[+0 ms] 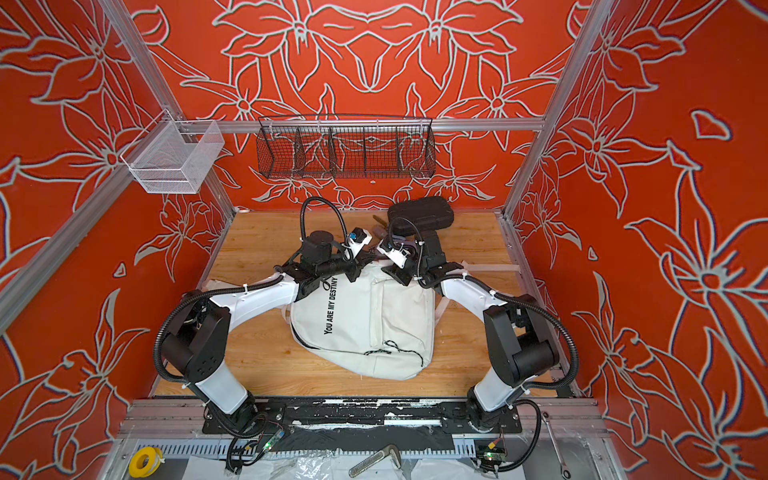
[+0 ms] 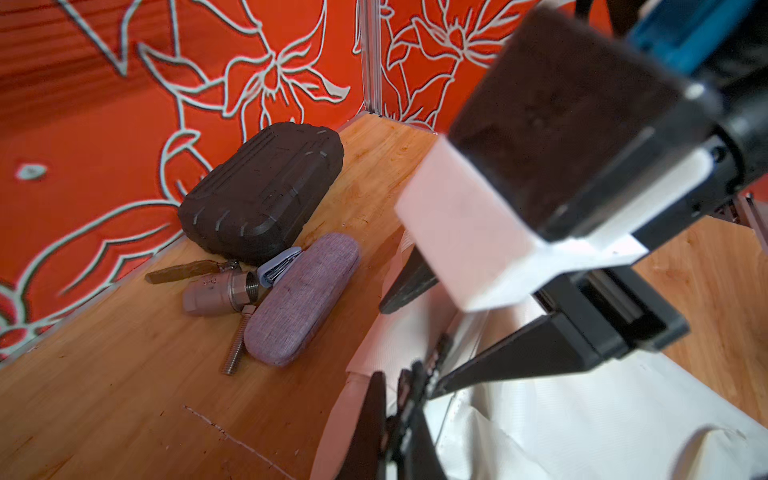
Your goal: Pack the student bag
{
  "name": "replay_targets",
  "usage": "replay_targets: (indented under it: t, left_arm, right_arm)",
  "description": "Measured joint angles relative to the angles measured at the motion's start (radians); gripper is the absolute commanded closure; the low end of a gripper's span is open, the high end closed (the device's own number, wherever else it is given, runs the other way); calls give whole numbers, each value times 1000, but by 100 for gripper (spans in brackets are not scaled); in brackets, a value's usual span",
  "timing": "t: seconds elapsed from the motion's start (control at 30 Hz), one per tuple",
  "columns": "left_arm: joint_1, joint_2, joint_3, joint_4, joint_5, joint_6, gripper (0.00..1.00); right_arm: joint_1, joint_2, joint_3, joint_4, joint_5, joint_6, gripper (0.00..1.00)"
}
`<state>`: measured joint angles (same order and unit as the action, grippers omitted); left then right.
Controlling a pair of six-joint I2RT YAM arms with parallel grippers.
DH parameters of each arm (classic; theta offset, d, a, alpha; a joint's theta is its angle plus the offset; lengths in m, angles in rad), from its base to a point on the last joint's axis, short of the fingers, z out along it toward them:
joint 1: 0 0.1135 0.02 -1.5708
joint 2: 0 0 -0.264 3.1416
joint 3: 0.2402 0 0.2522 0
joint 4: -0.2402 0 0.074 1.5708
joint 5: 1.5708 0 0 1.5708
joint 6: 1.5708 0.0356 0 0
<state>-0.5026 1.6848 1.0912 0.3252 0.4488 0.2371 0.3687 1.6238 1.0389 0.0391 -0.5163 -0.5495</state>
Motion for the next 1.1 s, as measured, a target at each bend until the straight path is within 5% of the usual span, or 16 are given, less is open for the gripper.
replay_targets:
  t: [0.2, 0.27, 0.37, 0.4, 0.73, 1.1]
  left_arm:
    - [0, 0, 1, -6, 10, -2, 100]
    - [1, 0, 6, -12, 20, -2, 100]
    - [2, 0, 18, -17, 29, -1, 100]
    - [3, 0, 24, -18, 31, -1, 100]
    - [69, -20, 6, -34, 32, -37, 100]
    - [193, -198, -145, -75, -13, -58, 100]
  right_arm:
    - [11, 43, 77, -108, 1, -63, 55]
    - [13, 60, 120, -167, -1, -90, 65]
    - [13, 83, 174, -249, 0, -124, 97]
    - [15, 90, 190, -275, 0, -123, 100]
    - [-18, 61, 186, -333, -8, -41, 100]
    - [-142, -18, 127, -386, -74, 77, 100]
